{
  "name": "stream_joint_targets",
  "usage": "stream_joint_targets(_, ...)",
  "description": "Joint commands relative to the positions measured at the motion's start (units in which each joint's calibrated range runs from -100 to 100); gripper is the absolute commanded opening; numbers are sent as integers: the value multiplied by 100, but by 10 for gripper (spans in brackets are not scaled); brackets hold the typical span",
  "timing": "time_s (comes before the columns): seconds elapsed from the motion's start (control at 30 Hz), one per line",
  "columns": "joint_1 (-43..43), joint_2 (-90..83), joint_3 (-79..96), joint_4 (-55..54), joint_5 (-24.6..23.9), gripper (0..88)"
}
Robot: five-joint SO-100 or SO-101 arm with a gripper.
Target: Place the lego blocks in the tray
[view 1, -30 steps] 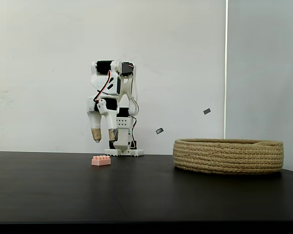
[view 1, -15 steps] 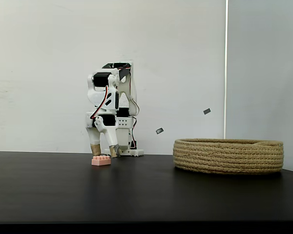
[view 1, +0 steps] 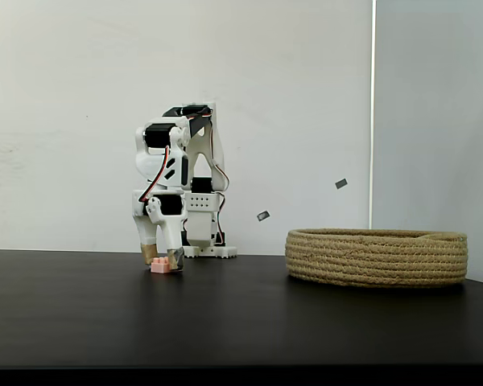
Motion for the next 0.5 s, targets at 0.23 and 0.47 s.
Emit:
stream_joint_targets(0.23,-129,-472,167,-48,29,2)
stream_joint_targets(0.47,-418,-1384,313,485,-425,2)
